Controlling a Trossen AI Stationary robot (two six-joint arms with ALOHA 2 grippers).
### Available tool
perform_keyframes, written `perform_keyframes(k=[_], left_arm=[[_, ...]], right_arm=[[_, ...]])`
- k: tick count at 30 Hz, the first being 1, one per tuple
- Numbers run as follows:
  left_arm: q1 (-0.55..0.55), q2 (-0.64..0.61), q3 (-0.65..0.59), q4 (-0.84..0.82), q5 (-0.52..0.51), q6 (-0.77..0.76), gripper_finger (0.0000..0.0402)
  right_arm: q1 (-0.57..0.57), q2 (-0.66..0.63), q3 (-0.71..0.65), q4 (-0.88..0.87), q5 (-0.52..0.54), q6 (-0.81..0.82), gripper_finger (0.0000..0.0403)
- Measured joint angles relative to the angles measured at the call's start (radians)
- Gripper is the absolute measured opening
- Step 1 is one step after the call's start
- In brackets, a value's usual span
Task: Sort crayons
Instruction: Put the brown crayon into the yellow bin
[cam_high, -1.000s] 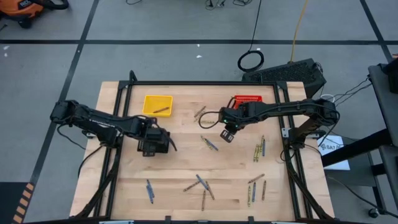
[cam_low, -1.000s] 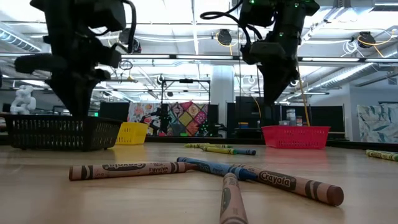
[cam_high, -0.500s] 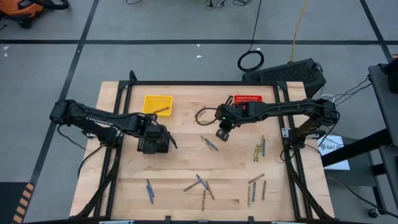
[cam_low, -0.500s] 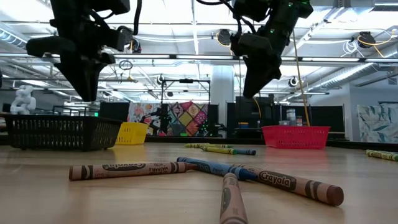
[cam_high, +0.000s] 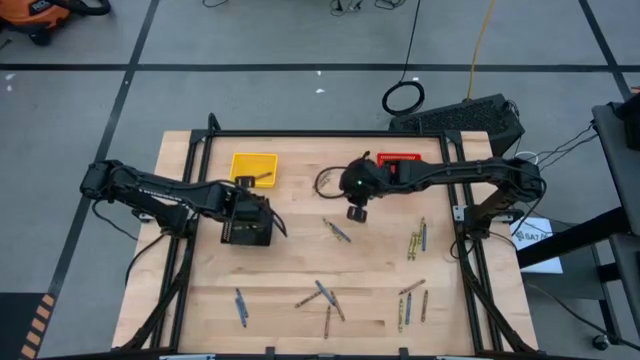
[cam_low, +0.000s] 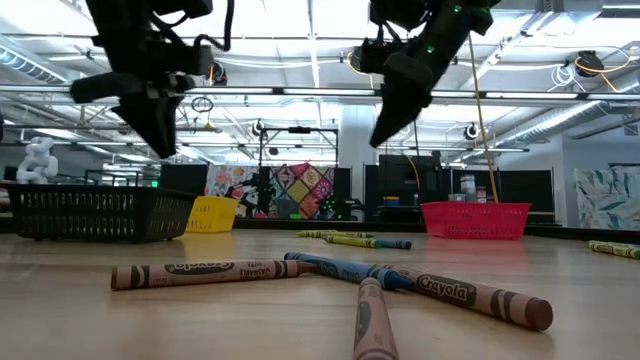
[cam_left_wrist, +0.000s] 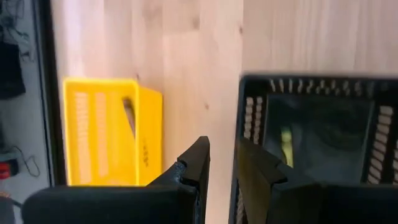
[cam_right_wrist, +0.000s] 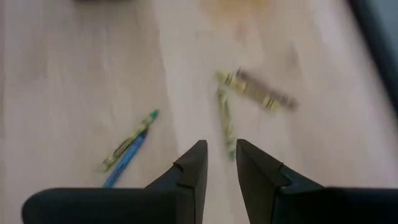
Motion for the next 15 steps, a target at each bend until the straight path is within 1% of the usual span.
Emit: perform_keyframes(k=[2, 4, 10, 15], left_arm=[[0.000, 0.000, 0.000, 0.040, 0.000, 0.000, 0.0071], [0.000, 0.000, 0.000, 0.079, 0.000, -0.001, 0.0071], [0.000, 0.000, 0.000, 0.100, 0.001, -0.055, 0.0071], [0.000, 0.000, 0.000, 0.141, 0.012, -0.059, 0.0071]], right_arm=[[-0.019, 0.000, 0.000, 0.039, 0.000, -0.084, 0.0073], [-0.038, 0.000, 0.000, 0.056, 0.000, -0.123, 0.0073], [-0.063, 0.000, -0.013, 0.026, 0.000, -0.104, 0.0073], [-0.064, 0.001, -0.034, 0.031, -0.001, -0.279, 0.0073]])
